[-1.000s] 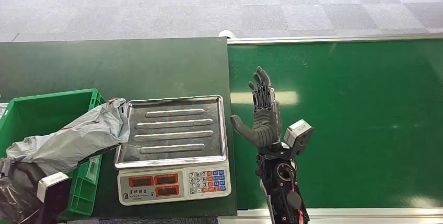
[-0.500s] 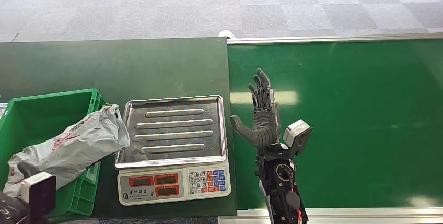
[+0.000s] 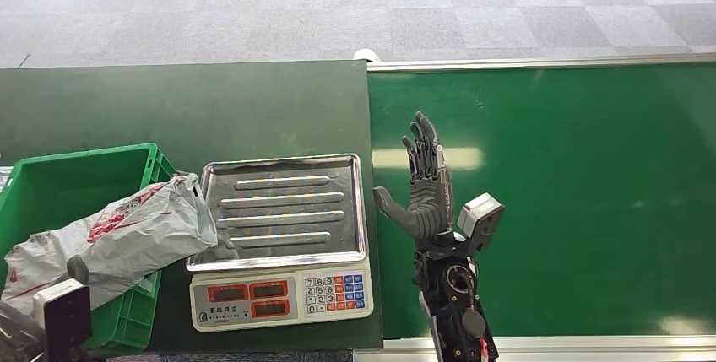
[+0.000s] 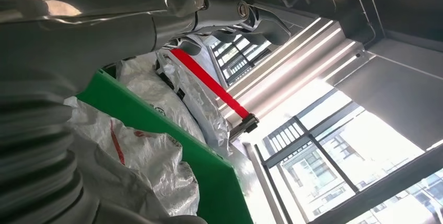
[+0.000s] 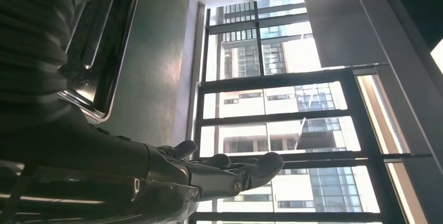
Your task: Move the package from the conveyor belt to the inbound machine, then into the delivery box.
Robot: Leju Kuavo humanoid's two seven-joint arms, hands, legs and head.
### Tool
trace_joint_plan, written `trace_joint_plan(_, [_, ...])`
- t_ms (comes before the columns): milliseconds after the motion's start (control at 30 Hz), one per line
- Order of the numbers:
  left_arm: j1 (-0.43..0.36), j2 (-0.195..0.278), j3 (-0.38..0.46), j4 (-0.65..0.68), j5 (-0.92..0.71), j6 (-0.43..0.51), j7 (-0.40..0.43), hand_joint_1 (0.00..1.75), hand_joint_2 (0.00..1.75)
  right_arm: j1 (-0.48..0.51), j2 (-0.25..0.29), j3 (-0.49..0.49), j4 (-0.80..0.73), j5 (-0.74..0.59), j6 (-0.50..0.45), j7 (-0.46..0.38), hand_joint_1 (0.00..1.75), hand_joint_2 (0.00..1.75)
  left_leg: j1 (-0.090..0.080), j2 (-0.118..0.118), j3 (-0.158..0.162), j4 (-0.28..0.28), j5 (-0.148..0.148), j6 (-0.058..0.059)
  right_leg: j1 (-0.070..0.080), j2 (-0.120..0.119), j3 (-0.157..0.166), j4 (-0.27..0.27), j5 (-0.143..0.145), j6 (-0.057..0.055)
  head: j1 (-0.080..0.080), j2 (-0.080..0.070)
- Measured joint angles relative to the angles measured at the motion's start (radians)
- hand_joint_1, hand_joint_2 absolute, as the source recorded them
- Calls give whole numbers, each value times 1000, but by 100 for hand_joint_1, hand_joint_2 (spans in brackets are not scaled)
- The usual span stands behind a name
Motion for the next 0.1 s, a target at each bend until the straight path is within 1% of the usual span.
trace_joint_plan(100, [1, 2, -13, -2, 91, -51, -55, 0, 175, 0, 0, 0, 1, -1, 0, 0, 0, 175, 0, 0, 0, 0, 0, 0, 0, 0, 0, 0, 0, 0, 0, 0])
